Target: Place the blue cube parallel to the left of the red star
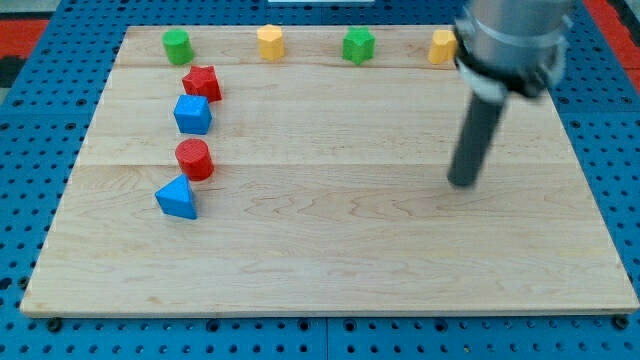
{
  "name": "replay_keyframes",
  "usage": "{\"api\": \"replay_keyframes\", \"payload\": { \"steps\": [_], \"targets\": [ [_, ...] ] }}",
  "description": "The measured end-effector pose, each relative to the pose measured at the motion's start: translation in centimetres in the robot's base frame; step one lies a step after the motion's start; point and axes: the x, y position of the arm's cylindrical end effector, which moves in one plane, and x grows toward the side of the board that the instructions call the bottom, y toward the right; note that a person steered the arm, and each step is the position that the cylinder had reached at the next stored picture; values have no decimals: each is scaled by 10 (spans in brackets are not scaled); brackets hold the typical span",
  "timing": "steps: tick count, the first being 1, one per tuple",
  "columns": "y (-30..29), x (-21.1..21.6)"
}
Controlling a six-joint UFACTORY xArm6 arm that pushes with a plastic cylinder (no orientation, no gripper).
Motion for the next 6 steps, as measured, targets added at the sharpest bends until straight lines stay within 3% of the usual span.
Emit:
{"api": "replay_keyframes", "payload": {
  "steps": [1, 3, 5, 6],
  "targets": [
    [-90, 27],
    [-130, -96],
    [-270, -126],
    [-366, -149]
  ]
}}
